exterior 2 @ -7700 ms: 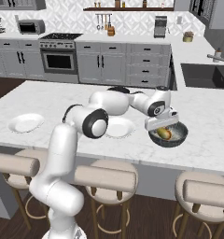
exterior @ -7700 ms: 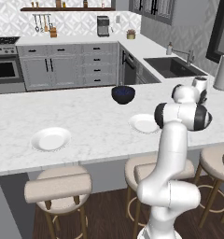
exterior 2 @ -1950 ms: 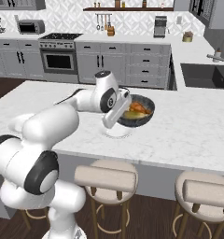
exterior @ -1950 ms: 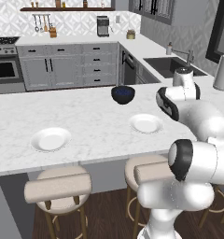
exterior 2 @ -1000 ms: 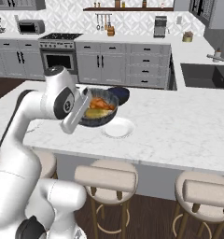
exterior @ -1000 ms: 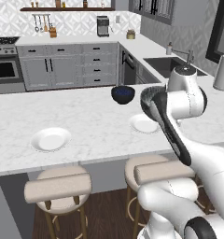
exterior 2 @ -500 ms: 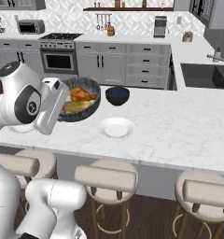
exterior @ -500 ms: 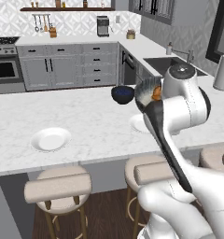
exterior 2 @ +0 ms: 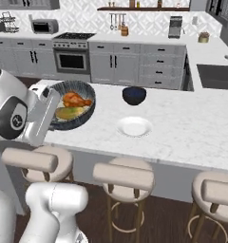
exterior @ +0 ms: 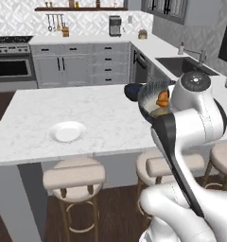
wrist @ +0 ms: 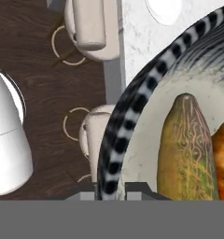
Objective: Pick the chicken drumstick and cucumber from their plates and place them in the bowl. Then put the bowl in the fridge.
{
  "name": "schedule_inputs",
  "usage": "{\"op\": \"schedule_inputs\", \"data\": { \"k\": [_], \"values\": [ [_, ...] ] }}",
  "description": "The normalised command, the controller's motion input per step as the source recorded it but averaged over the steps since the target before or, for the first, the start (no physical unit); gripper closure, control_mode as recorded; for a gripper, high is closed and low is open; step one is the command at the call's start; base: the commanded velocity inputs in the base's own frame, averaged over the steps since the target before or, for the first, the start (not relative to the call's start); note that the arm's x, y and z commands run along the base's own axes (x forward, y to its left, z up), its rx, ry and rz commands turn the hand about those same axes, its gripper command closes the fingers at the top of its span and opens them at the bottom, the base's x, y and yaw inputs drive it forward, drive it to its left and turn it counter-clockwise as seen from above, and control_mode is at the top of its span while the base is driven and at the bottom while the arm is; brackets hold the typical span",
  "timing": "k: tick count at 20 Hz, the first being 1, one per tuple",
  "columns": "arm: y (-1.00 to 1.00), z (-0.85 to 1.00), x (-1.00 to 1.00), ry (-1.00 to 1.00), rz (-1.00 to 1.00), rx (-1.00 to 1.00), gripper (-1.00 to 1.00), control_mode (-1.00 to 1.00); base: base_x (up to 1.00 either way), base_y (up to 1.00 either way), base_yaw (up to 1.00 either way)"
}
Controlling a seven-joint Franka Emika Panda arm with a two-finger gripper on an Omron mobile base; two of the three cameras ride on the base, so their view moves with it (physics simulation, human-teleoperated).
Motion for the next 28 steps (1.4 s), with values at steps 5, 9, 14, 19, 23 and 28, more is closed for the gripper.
{"op": "schedule_inputs", "data": {
  "k": [5,9,14,19,23,28],
  "values": [
    [0.00,0.00,0.00,0.00,0.00,0.00,1.00,1.00,-0.95,1.00,0.11],
    [0.00,0.00,0.00,0.00,0.00,0.00,1.00,1.00,-0.32,1.00,0.36],
    [0.00,0.00,0.00,0.00,0.00,0.00,1.00,1.00,0.04,1.00,0.41],
    [0.00,0.00,0.00,0.00,0.00,0.00,1.00,1.00,0.30,1.00,0.23],
    [0.00,0.00,0.00,0.00,0.00,0.00,1.00,1.00,0.97,1.00,0.13],
    [0.00,0.00,0.00,0.00,0.00,0.00,1.00,1.00,1.00,1.00,0.09]
  ]
}}
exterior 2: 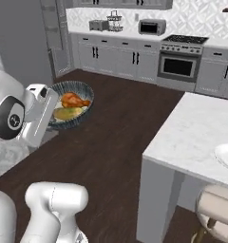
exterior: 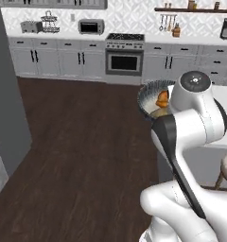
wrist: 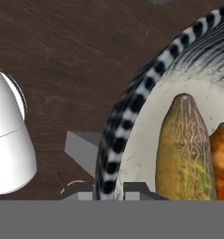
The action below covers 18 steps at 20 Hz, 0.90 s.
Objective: Pick the chicken drumstick and cucumber from their plates and place them in the bowl. Then put the bowl in the fridge.
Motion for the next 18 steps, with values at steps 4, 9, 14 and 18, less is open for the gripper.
{"op": "schedule_inputs", "data": {
  "k": [4,9,14,18],
  "values": [
    [0.00,0.00,0.00,0.00,0.00,0.00,1.00,1.00,0.77,1.00,-0.02],
    [0.00,0.00,0.00,0.00,0.00,0.00,1.00,1.00,0.84,1.00,-0.14],
    [0.00,0.00,0.00,0.00,0.00,0.00,1.00,1.00,0.99,0.72,-0.31],
    [0.00,0.00,0.00,0.00,0.00,0.00,1.00,1.00,1.00,0.16,-0.21]
  ]
}}
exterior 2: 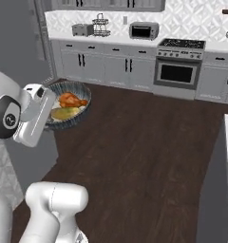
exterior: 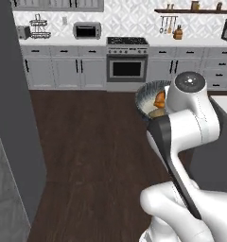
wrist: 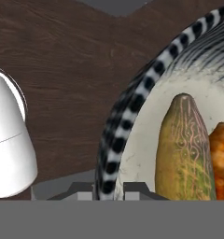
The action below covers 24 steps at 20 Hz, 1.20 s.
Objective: Pick the chicken drumstick and cucumber from their plates and place them in the bowl. Then put the bowl in the fridge.
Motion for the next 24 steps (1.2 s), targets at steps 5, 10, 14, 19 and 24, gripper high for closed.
{"op": "schedule_inputs", "data": {
  "k": [5,10,14,19,24],
  "values": [
    [0.00,0.00,0.00,0.00,0.00,0.00,1.00,1.00,1.00,-0.08,0.01],
    [0.00,0.00,0.00,0.00,0.00,0.00,1.00,1.00,1.00,-0.17,0.09],
    [0.00,0.00,0.00,0.00,0.00,0.00,1.00,1.00,1.00,-0.05,0.26],
    [0.00,0.00,0.00,0.00,0.00,0.00,1.00,1.00,1.00,-0.22,0.65],
    [0.00,0.00,0.00,0.00,0.00,0.00,1.00,1.00,1.00,-0.26,0.62]
  ]
}}
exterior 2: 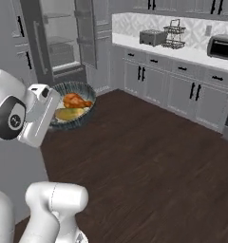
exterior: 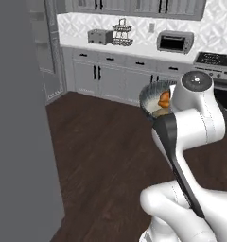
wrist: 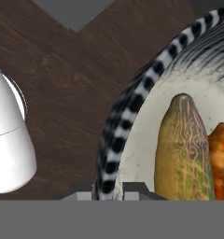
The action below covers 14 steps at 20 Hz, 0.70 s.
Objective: Pick the chicken drumstick and cucumber from their plates and place them in the bowl. Then put the bowl in the fridge.
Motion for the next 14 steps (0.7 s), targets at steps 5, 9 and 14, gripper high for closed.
{"op": "schedule_inputs", "data": {
  "k": [5,9,14],
  "values": [
    [0.00,0.00,0.00,0.00,0.00,0.00,1.00,1.00,1.00,-0.52,0.52],
    [0.00,0.00,0.00,0.00,0.00,0.00,1.00,1.00,1.00,-0.76,0.53],
    [0.00,0.00,0.00,0.00,0.00,0.00,1.00,1.00,1.00,-0.73,0.58]
  ]
}}
